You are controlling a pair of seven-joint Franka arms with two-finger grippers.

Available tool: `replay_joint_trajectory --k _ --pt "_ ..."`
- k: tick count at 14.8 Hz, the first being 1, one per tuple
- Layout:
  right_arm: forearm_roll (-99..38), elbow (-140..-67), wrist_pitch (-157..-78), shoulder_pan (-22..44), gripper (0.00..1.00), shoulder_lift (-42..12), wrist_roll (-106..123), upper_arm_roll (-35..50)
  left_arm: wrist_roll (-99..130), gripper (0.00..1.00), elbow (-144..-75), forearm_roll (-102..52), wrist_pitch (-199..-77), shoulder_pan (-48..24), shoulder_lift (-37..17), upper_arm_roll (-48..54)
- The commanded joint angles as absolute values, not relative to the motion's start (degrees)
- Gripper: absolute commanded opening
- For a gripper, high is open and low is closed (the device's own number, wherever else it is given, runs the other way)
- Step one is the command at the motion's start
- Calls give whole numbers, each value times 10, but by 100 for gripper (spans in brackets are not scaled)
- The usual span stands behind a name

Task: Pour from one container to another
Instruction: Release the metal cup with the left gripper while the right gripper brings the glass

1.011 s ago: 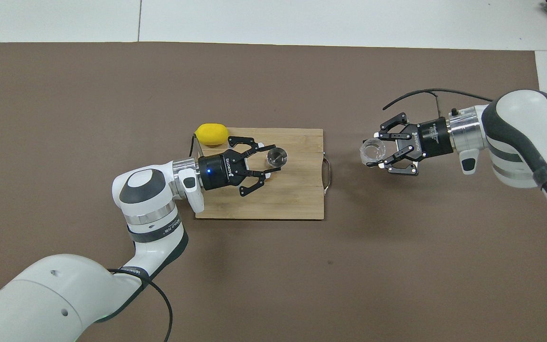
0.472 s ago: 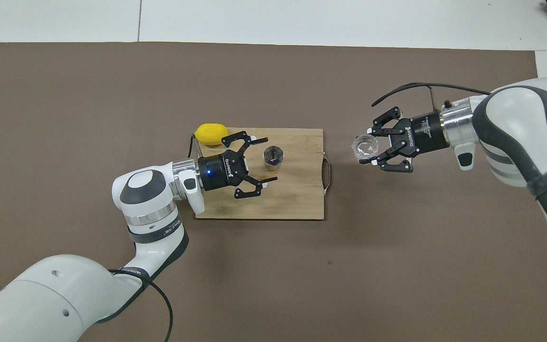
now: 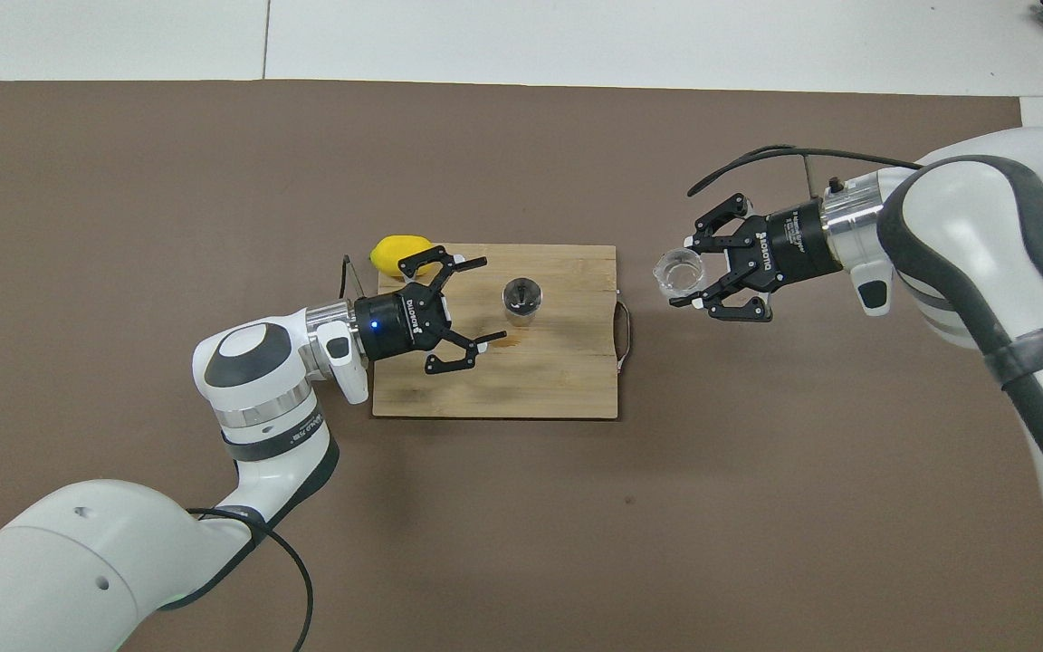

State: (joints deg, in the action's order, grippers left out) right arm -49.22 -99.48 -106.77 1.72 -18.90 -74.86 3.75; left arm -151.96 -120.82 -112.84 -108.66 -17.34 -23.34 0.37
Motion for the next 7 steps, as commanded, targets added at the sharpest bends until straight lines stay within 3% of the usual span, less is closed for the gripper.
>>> replay_joint_trajectory --k 1,7 --pt "-473 -991 -1086 35 0 -184 -780 40 -1531 100 -1244 -1083 -1051 -132 -206 4" --pt "-429 -955 -1104 74 0 -192 -851 40 -1526 100 -1266 -957 -984 -32 -181 3"
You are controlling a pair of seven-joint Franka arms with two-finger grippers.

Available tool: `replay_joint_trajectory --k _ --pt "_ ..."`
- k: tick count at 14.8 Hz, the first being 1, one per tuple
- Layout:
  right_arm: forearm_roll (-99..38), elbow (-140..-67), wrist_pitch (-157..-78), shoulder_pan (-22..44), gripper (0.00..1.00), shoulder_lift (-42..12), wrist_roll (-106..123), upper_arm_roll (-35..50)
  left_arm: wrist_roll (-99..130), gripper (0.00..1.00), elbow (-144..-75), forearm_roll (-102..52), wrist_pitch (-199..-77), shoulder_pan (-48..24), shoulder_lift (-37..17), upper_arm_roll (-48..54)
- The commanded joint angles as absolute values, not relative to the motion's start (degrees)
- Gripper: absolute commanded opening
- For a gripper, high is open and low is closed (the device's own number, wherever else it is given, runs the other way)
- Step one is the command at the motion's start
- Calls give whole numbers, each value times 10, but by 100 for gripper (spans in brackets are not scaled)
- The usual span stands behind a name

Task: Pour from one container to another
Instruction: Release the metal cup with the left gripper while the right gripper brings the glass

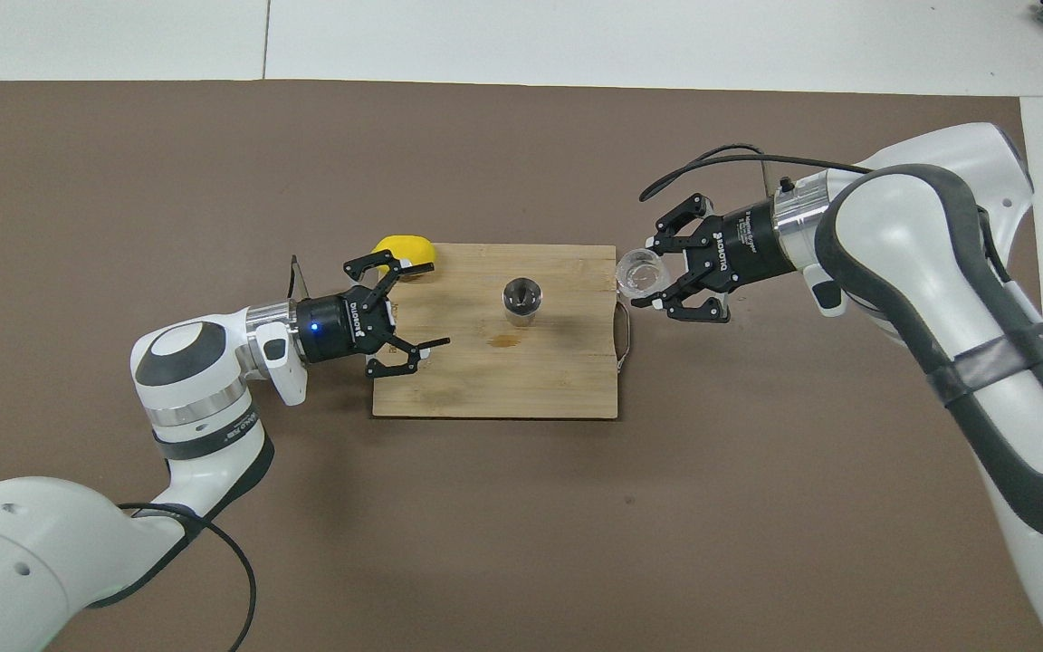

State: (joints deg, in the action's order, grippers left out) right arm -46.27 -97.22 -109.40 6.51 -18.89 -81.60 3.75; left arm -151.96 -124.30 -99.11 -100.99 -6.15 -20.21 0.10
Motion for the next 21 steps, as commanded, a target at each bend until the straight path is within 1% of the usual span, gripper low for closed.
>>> replay_joint_trajectory --k 1,6,8,10,13,15,18,21 --pt "-412 -948 -1105 82 0 -195 -871 40 -1526 100 -1266 -933 -976 -15 -180 3" --pt "-393 -926 -1112 114 0 -206 -927 38 -1525 100 -1259 -778 -947 74 -169 1" --pt "-370 -906 -1113 122 0 -214 -954 38 -1505 100 -1234 -709 -915 115 -164 -1" --pt "-360 -904 -1121 129 0 -214 -965 38 -1462 100 -1197 -616 -900 145 -157 -3" --pt "-346 -904 -1133 144 0 -215 -984 36 -1459 100 -1167 -530 -899 157 -152 -17" --pt "-327 -904 -1133 149 0 -215 -987 36 -1441 100 -1148 -482 -900 158 -136 -27" --pt "-277 -892 -1127 159 0 -218 -1010 38 -1390 100 -1100 -378 -915 157 -114 -31" --pt "-264 -889 -1125 172 0 -219 -1013 38 -1364 100 -1069 -299 -923 157 -89 -31"
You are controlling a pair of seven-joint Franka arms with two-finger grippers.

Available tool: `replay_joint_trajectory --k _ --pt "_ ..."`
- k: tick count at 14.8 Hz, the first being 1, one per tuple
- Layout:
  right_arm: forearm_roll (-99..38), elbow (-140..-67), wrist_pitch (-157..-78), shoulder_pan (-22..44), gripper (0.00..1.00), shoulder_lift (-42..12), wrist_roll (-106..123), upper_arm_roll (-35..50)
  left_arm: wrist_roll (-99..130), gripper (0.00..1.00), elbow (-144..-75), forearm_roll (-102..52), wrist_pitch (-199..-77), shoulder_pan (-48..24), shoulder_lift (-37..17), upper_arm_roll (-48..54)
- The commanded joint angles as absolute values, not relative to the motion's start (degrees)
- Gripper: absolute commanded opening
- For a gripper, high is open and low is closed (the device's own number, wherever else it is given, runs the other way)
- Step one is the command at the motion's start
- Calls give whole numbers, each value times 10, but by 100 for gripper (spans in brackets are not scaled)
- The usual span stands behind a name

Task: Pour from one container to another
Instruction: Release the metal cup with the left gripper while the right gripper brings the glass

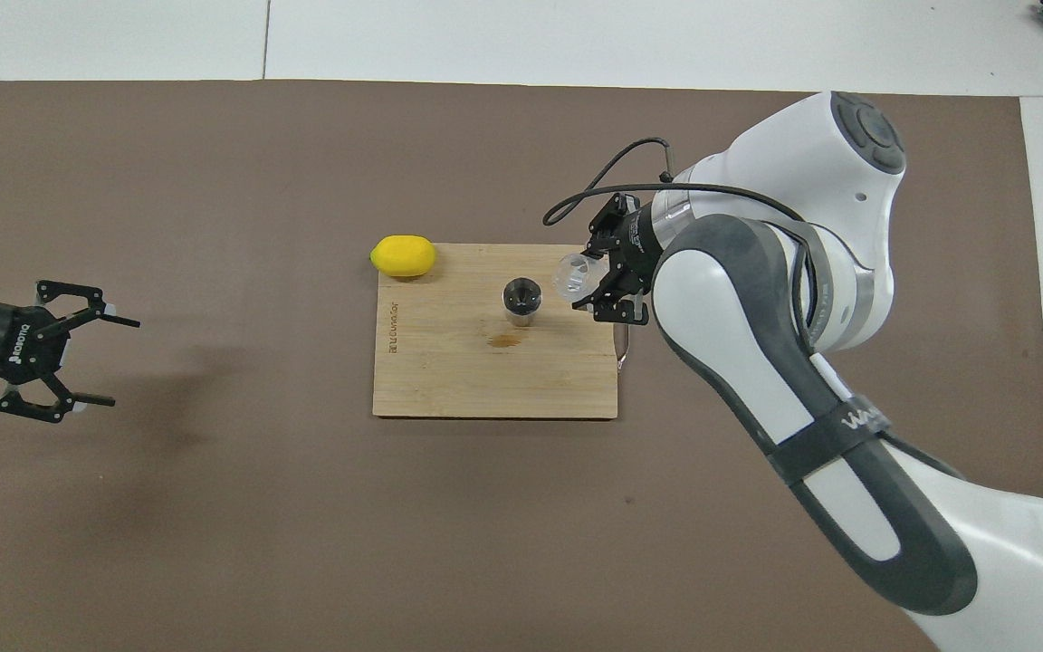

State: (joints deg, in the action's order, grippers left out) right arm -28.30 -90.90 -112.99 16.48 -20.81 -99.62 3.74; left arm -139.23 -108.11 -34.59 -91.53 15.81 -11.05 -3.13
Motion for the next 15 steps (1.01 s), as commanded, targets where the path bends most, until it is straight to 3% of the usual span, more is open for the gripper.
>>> replay_joint_trajectory --k 1,8,15 --pt "-257 -889 -1125 175 0 -218 -1014 38 -1342 100 -1063 -269 -923 157 -82 -32" --pt "-189 -876 -1131 201 0 -224 -1048 38 -1171 100 -1039 -147 -931 142 -35 -29" --pt "-143 -867 -1129 217 0 -229 -1078 38 -866 100 -1041 -53 -942 70 14 -26"
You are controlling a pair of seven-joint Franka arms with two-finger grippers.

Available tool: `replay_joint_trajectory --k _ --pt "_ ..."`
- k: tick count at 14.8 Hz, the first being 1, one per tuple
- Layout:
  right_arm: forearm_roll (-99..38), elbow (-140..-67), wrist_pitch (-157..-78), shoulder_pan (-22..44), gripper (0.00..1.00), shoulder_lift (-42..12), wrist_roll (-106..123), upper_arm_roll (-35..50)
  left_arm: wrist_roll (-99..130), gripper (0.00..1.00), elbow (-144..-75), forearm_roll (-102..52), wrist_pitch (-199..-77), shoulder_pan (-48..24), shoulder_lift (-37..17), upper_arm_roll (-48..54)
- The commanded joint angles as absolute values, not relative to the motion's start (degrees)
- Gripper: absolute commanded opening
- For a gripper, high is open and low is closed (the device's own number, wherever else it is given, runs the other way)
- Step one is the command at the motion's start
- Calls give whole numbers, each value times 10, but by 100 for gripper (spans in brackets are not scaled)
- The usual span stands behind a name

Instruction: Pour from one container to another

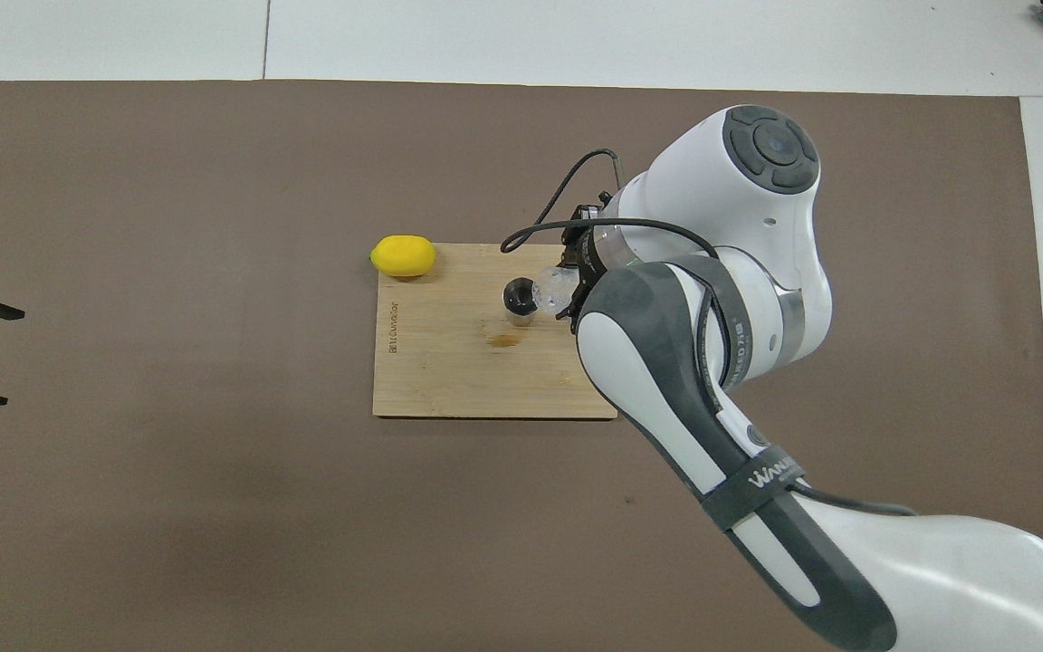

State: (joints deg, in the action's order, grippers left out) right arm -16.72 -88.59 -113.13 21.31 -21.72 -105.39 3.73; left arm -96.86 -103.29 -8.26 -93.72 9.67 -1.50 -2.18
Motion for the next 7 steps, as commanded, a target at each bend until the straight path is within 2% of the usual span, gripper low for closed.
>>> replay_joint_trajectory --k 1,3,7 --pt "-139 -867 -1130 221 0 -229 -1084 37 -801 100 -1045 -52 -940 63 29 -26" --pt "-125 -867 -1129 222 0 -229 -1097 37 -689 100 -1056 -41 -940 51 52 -25" --pt "-114 -838 -1127 226 0 -240 -1116 37 -452 100 -1067 22 -938 11 63 -25"
